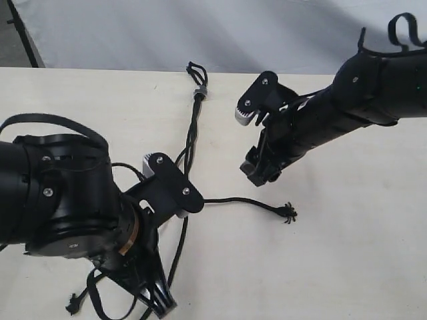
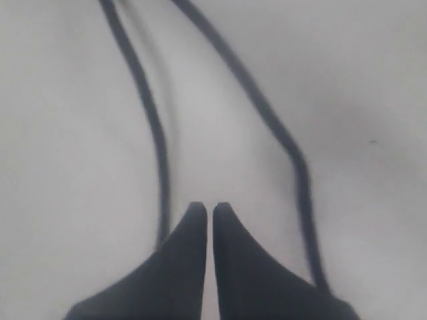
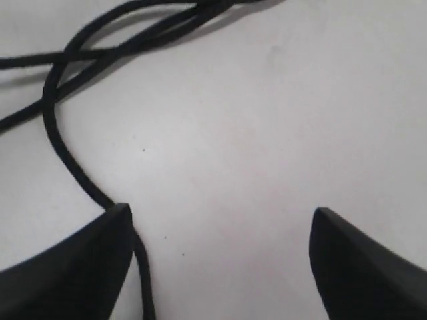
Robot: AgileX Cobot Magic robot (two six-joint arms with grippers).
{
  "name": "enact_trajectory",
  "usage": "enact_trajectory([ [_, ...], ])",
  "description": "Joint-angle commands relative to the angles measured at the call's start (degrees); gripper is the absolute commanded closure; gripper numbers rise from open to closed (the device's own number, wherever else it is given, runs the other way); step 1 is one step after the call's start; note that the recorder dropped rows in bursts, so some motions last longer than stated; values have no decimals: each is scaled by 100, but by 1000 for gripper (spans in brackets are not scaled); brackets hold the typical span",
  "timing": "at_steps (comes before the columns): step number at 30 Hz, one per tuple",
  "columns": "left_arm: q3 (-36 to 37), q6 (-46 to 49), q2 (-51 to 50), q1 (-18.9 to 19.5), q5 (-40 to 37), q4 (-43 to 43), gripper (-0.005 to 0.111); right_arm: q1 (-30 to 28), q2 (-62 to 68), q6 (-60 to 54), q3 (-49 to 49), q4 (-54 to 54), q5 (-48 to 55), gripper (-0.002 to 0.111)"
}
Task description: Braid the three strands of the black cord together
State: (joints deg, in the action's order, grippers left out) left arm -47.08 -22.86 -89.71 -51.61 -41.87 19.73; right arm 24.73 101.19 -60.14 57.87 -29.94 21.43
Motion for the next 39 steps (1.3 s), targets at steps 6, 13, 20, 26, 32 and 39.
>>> enact_trajectory([
  [6,739,-327,30,6,1396,-842,102,-621,-276,318,-7,-5,-150,39],
  [13,793,-502,30,6,1517,-842,68,-792,-276,483,-7,-33,-129,39],
  [20,803,-583,-332,6,1606,-857,65,-792,-276,483,-7,-33,-82,39],
  [26,803,-517,-835,6,1616,-857,82,-792,-276,483,-7,-33,-45,39],
  [32,755,218,-663,6,1422,-836,107,-792,-276,483,-7,-33,-45,39],
  [39,535,207,56,45,-20,966,107,-792,-276,494,-7,-33,-45,39],
])
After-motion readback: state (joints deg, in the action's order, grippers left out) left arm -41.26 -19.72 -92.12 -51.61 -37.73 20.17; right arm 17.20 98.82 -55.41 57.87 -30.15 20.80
